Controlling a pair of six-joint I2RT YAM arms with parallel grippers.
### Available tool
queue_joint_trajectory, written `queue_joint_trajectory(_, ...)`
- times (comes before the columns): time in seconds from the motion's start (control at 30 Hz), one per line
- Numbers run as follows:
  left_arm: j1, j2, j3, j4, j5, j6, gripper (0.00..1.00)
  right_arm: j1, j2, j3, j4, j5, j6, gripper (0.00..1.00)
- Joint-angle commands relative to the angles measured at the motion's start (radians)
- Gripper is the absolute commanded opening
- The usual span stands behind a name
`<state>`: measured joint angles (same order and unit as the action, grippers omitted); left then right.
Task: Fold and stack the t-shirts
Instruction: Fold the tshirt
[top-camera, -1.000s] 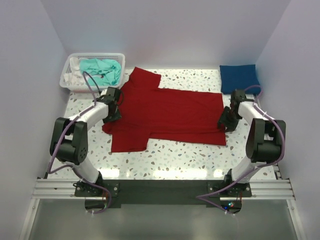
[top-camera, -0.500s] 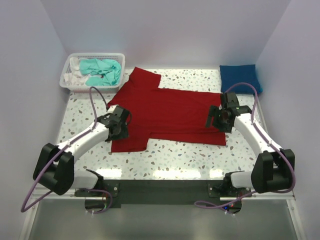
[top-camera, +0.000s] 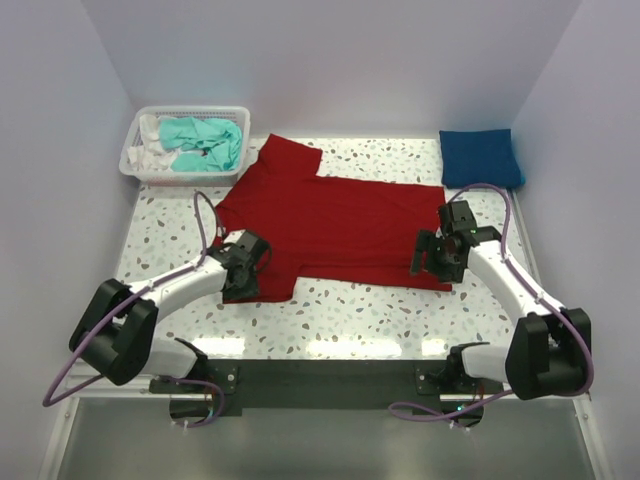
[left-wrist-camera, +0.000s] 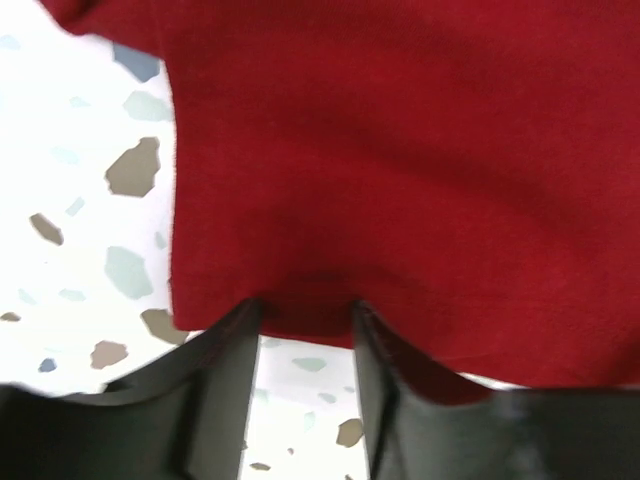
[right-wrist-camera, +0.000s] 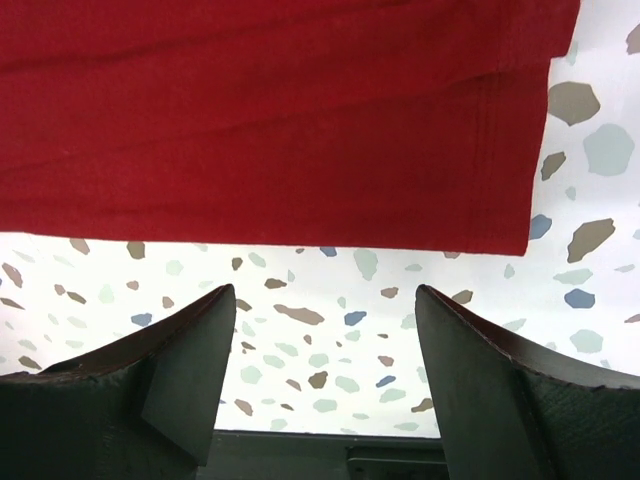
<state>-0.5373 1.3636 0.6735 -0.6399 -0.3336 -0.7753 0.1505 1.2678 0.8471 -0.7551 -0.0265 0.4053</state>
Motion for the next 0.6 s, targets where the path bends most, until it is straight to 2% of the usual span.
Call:
queue_joint_trajectory(0.0,-0.004,0.037,-0.029,0.060,0.001,-0.031,0.44,0.006,-0.036,-0.017,-0.006,-0.030,-0.016,0.76)
queue_joint_trajectory(0.23,-0.006,-0.006,0.049,0.011,-0.047,-0.035,0.00,0.006,-0.053,-0.016,-0.004,-0.042,0.000,0.76)
queue_joint_trajectory(0.4,0.002,0.018,0.194,-0.020,-0.099,0.025,0.00,0.004,-0.053,0.003,-0.001,-0.049,0.003,0.76)
queue_joint_trajectory(0.57,0.048,0.121,0.382,0.002,-0.145,0.111,0.00,0.006,-0.047,0.018,0.008,-0.050,0.003,0.76)
